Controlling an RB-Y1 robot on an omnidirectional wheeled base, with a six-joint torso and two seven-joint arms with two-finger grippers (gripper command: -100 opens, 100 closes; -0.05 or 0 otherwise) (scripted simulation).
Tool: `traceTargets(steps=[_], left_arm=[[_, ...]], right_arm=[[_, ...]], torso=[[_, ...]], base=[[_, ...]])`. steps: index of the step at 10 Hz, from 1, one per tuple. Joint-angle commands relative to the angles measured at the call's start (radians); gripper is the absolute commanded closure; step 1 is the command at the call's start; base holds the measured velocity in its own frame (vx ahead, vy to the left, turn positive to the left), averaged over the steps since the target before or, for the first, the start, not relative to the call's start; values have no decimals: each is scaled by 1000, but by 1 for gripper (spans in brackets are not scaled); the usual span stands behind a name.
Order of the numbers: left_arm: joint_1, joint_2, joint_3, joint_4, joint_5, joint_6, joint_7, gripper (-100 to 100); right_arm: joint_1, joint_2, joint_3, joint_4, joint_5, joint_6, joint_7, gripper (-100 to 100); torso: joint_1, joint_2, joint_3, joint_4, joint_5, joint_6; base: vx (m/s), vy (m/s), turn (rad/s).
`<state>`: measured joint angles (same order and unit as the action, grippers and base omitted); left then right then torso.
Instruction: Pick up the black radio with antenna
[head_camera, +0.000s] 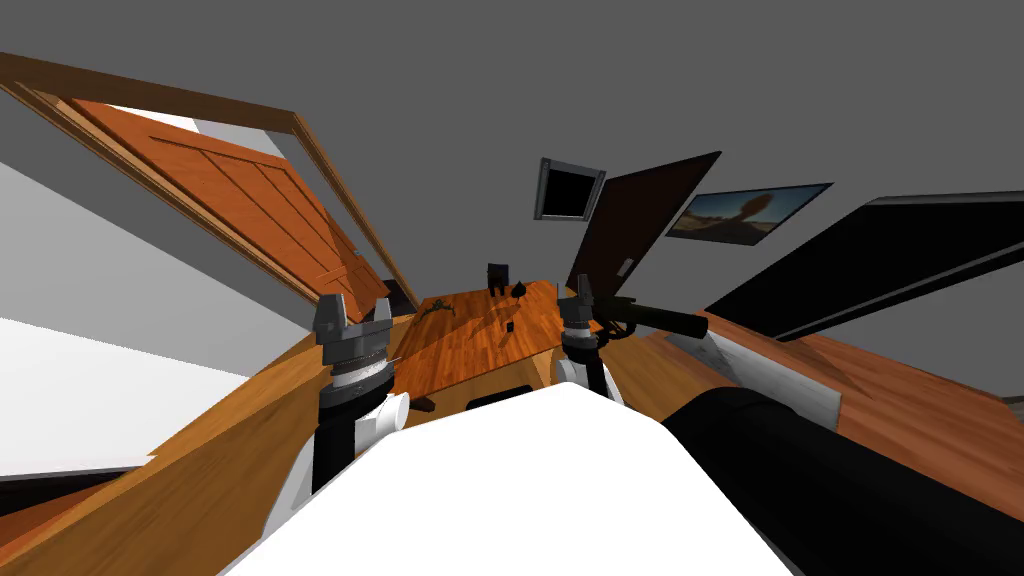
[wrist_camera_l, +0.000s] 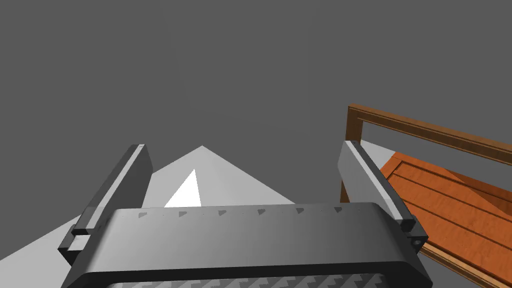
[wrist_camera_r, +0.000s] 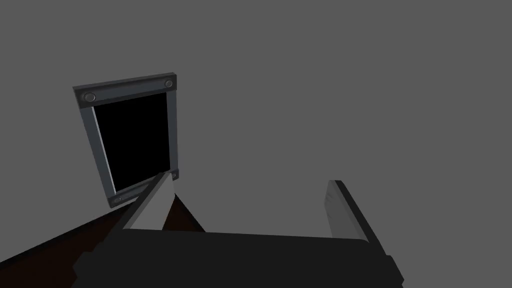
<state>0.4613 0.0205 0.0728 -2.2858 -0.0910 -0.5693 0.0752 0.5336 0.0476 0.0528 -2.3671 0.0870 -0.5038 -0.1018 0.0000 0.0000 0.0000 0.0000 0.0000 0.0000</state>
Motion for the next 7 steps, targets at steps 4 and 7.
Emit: traceTargets(steps=[4, 7], left_arm=[[0, 0, 0, 0, 0, 0, 0, 0], [0, 0, 0, 0, 0, 0, 0, 0]], right_arm=[[-59, -90, -10, 120, -2, 77, 36, -100], [-98, -126, -17, 206, -2, 127, 60, -100]], torso=[[1, 4, 2, 1, 0, 0], [1, 4, 2, 1, 0, 0]], base=[[-68, 18, 144], [-60, 27, 128]])
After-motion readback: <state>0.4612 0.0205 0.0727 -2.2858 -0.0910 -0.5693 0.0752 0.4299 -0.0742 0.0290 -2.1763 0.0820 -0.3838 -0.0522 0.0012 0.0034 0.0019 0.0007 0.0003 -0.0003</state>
